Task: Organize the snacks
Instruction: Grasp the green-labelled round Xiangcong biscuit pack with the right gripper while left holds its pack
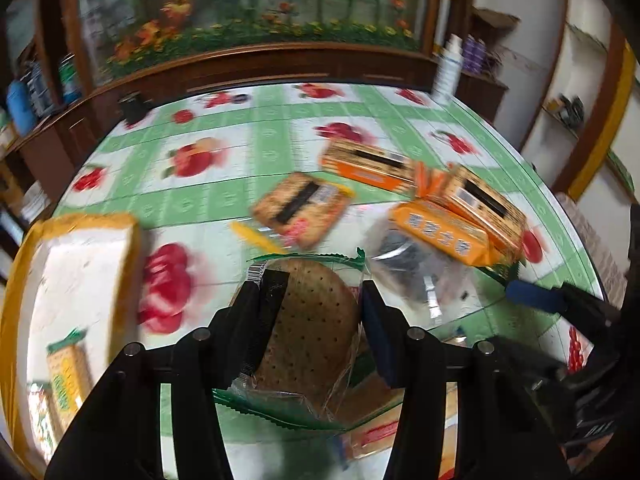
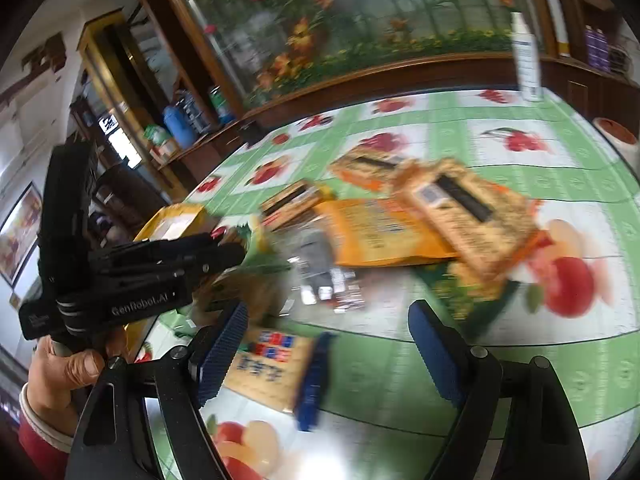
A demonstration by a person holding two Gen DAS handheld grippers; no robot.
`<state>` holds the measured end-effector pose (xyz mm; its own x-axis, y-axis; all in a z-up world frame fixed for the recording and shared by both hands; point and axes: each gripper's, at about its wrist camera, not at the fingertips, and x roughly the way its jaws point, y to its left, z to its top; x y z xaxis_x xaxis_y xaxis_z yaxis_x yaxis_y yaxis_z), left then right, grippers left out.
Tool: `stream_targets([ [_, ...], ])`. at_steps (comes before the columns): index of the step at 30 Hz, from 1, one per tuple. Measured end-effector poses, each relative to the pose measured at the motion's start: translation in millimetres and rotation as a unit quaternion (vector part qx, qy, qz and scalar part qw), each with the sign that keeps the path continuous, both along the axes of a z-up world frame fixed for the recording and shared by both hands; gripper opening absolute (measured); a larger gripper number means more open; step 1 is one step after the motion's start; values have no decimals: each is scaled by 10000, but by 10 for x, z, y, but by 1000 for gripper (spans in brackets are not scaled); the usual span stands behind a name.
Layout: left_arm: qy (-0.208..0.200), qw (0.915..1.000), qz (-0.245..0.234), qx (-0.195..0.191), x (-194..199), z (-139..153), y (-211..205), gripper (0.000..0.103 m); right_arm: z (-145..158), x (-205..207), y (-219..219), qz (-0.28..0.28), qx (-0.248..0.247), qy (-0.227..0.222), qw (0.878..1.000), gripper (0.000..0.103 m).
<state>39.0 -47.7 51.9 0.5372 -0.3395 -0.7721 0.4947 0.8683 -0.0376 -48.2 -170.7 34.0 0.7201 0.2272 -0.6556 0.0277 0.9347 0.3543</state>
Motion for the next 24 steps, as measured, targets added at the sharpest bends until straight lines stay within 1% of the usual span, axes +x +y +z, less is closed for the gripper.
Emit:
stream_targets([
  [3, -17, 9996, 280, -19, 0, 7, 233, 49, 4, 104, 251, 235, -87, 27, 9997, 84],
  [7, 58, 9985, 541, -27, -74, -57, 540, 49, 17, 294, 658, 559, -372, 88, 9977, 84],
  [9, 74, 9976, 680, -40, -131, -94, 677, 49, 6, 422, 872, 671, -592, 181, 9958, 84],
  [11, 285, 9965, 727, -314, -151, -141, 843, 48, -35, 552, 1007, 773, -648, 321, 9944, 84],
  [12, 346, 9962, 716, -359, -180, -164, 885, 48, -65, 611, 1039, 743, -681, 389, 9941, 84],
  [14, 330, 9968, 646, -338, -269, -180, 901, 48, -143, 721, 1090, 697, -796, 609, 9925, 84],
  [15, 325, 9970, 636, -310, -314, -178, 893, 48, -182, 755, 1096, 723, -775, 684, 9920, 84],
  [19, 164, 9988, 441, -121, -480, -165, 810, 48, -289, 910, 1166, 716, -1034, 904, 9879, 84],
  [21, 164, 9991, 387, -71, -524, -174, 793, 48, -340, 945, 1174, 754, -1165, 1027, 9850, 81],
  [22, 169, 9991, 372, -63, -541, -179, 789, 48, -366, 951, 1175, 786, -1219, 1075, 9836, 80],
  [23, 179, 9992, 362, -58, -559, -192, 779, 48, -363, 933, 1166, 798, -1269, 1039, 9832, 77],
  [24, 195, 9992, 357, -51, -578, -208, 770, 48, -348, 917, 1137, 760, -1252, 986, 9843, 77],
])
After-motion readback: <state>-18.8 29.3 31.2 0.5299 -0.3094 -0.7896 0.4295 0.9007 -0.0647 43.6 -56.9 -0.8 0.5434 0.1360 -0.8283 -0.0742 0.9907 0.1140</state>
